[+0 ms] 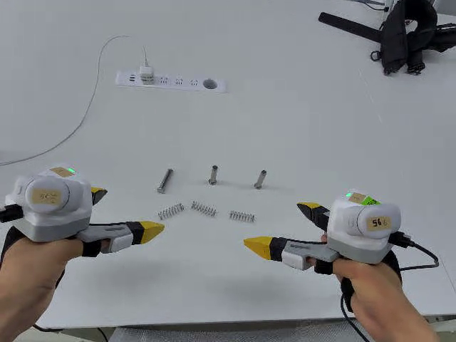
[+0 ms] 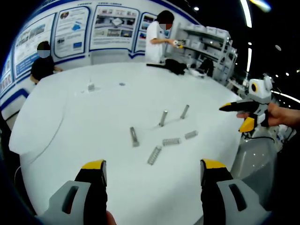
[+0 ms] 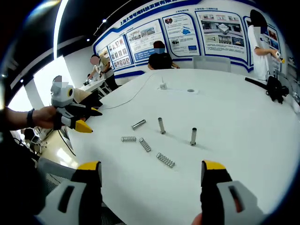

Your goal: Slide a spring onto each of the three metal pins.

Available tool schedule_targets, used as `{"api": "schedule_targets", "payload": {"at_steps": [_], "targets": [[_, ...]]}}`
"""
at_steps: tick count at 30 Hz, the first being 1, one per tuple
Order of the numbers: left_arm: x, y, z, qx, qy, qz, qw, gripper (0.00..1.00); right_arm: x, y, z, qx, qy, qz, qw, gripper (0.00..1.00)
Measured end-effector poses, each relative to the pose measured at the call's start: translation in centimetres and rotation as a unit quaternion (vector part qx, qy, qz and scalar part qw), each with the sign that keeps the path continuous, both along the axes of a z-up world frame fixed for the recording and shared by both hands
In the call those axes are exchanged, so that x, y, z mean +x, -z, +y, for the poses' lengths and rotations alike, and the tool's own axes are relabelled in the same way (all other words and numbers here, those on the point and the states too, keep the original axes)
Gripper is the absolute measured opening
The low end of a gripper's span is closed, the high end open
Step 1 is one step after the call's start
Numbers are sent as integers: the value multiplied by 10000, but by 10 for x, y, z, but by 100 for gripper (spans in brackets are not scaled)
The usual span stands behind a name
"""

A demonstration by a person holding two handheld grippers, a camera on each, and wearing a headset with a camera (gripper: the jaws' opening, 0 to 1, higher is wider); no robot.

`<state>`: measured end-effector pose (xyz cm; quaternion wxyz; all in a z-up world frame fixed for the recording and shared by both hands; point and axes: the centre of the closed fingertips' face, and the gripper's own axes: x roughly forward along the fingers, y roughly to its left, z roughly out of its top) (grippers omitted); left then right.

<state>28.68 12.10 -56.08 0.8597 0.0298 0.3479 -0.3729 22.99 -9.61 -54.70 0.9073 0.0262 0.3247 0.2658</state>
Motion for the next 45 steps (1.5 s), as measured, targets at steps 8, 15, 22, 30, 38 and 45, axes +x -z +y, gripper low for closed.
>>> {"api": "schedule_targets", "payload": {"at_steps": [8,15,22,30,38,45], "targets": [[8,9,-2,64,53,64,9999,83,-1,8,-4,36,52,61,10000,89],[15,16,-8,50,51,132,9999,82,3,12,-2,84,42,53,9999,89],[26,23,-13,-52,-28,190,9998,79,9,15,3,56,-73,34,10000,88],[38,37,-19,-110,-101,286,9995,76,14,18,14,66,-195,20,9998,88],[51,46,-28,-85,-70,306,9995,74,15,23,19,57,-284,61,9996,88],[63,52,-36,-116,-162,369,9991,68,14,22,18,106,-248,69,9996,88]]}}
